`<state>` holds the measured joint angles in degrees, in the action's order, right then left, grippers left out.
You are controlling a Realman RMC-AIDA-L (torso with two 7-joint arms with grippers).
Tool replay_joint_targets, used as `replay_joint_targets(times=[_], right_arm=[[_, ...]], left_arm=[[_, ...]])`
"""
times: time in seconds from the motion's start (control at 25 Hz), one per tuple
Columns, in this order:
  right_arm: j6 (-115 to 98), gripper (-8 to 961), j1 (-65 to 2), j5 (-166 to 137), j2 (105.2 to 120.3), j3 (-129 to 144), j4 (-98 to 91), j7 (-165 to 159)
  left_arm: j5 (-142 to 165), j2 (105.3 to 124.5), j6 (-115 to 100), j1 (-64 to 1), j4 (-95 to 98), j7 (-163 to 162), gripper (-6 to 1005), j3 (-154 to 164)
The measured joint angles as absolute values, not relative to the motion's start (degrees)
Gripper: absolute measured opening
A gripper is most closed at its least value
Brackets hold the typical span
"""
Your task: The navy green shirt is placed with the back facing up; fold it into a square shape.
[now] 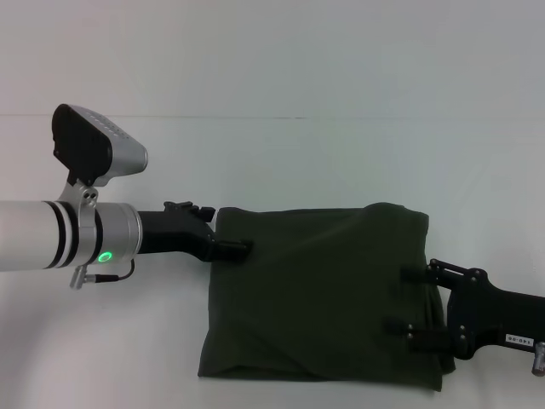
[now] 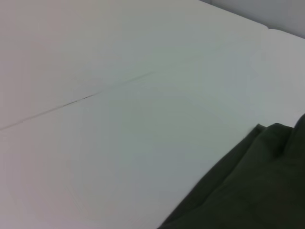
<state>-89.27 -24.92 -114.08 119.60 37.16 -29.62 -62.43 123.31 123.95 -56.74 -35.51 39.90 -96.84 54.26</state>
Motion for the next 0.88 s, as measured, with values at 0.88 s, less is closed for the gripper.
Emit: replay_joint_targets(times=[0.88], right_arm=[[-89.4, 900, -25.3, -114.1, 119.60, 37.1, -30.3, -62.7]], left_arm=[[122.8, 124.20, -45.4, -36.0, 38.6, -97.4, 936, 56.3]])
